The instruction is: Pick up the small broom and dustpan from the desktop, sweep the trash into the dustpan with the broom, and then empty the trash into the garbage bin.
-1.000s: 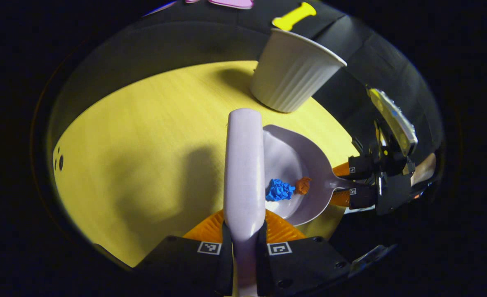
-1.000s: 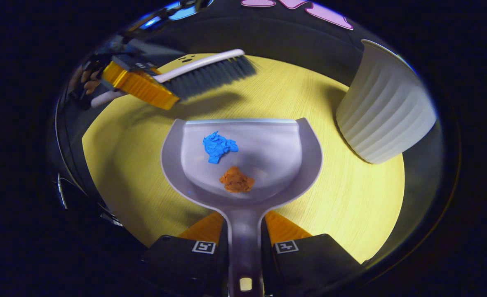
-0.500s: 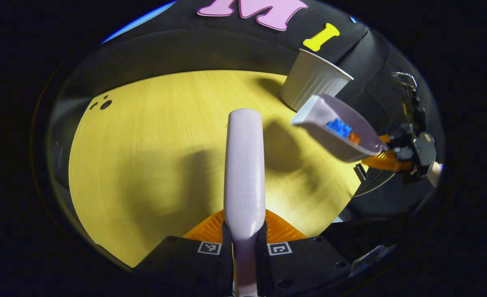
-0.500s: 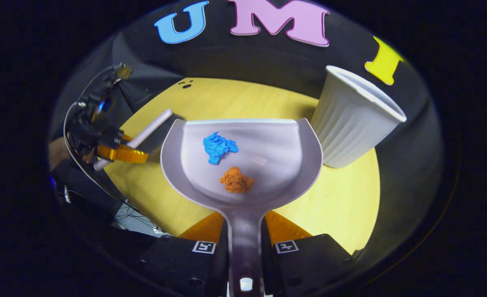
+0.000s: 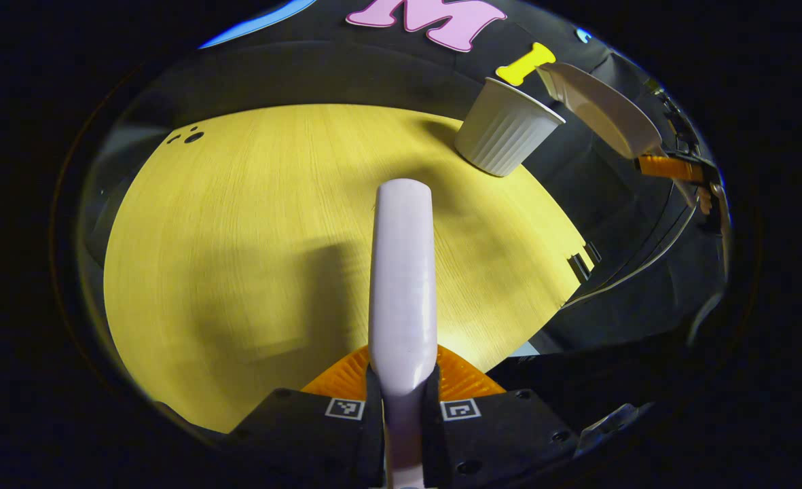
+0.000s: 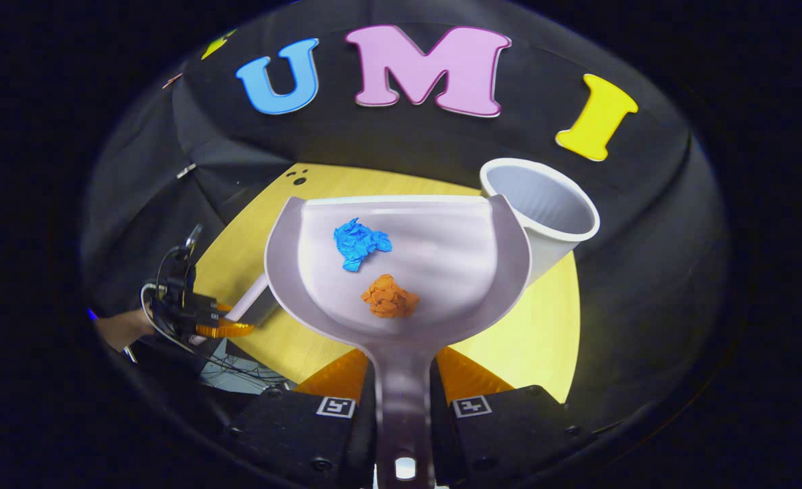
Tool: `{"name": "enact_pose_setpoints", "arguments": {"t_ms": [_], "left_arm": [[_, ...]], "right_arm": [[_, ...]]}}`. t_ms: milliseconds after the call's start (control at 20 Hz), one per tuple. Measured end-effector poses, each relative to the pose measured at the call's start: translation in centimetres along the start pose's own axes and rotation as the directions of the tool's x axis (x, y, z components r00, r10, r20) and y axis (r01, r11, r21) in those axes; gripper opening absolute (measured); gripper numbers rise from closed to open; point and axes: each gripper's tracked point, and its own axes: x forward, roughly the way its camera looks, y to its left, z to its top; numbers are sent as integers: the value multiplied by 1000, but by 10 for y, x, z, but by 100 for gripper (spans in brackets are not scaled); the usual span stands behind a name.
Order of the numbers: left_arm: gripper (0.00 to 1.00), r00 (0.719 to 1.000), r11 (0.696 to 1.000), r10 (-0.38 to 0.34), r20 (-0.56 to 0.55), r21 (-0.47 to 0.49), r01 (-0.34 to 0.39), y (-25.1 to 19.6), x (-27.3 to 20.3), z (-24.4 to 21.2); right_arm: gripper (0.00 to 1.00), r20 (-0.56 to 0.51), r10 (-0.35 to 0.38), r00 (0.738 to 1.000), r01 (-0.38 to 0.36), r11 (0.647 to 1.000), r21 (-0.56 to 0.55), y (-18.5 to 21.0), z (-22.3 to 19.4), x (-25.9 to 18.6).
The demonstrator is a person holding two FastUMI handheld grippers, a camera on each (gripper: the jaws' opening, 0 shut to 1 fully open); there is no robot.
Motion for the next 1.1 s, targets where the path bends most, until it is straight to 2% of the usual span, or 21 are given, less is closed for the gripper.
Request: {"name": "enact_pose_setpoints", "arguments": {"t_ms": [100, 250, 300, 350, 500, 550, 650, 800, 850, 950, 1000, 1100], "left_arm": [[27, 1000, 1000, 10, 6, -13, -10, 7, -5, -7], [25, 1000, 999, 21, 12, -42, -21, 19, -11, -10], [27, 1000, 998, 26, 11, -52, -25, 24, -13, -10], [27, 999, 997, 37, 10, -61, -36, 30, -13, -10], [26, 998, 994, 59, 8, -89, -58, 42, -18, -5], [26, 998, 993, 66, 7, -96, -65, 46, -20, -3], [27, 997, 991, 81, 4, -103, -81, 54, -23, 3], [26, 995, 989, 101, 5, -105, -100, 63, -24, 11], [26, 994, 989, 107, 5, -107, -106, 66, -24, 14], [26, 993, 986, 119, 0, -119, -118, 70, -22, 16], [26, 993, 986, 118, 2, -121, -117, 71, -21, 17], [26, 991, 985, 136, -3, -110, -136, 78, -19, 17]], "right_arm": [[37, 16, -22, 1000, 21, 999, 48, -27, 22, -7], [37, 35, -83, 996, 78, 988, 135, -81, 49, -4], [41, 43, -118, 992, 111, 983, 149, -104, 57, -1], [33, 41, -154, 987, 146, 975, 166, -125, 63, 3], [41, 28, -223, 974, 212, 953, 215, -173, 73, 17], [37, 19, -242, 970, 232, 946, 226, -186, 75, 26], [37, -14, -276, 961, 271, 932, 242, -208, 73, 42], [41, -34, -317, 948, 316, 923, 221, -224, 74, 63], [33, -35, -326, 945, 326, 923, 205, -226, 74, 69], [41, -40, -351, 936, 353, 923, 155, -229, 75, 77], [37, -39, -382, 923, 384, 917, 112, -234, 76, 82], [37, -28, -465, 885, 465, 885, 9, -249, 79, 87]]}}
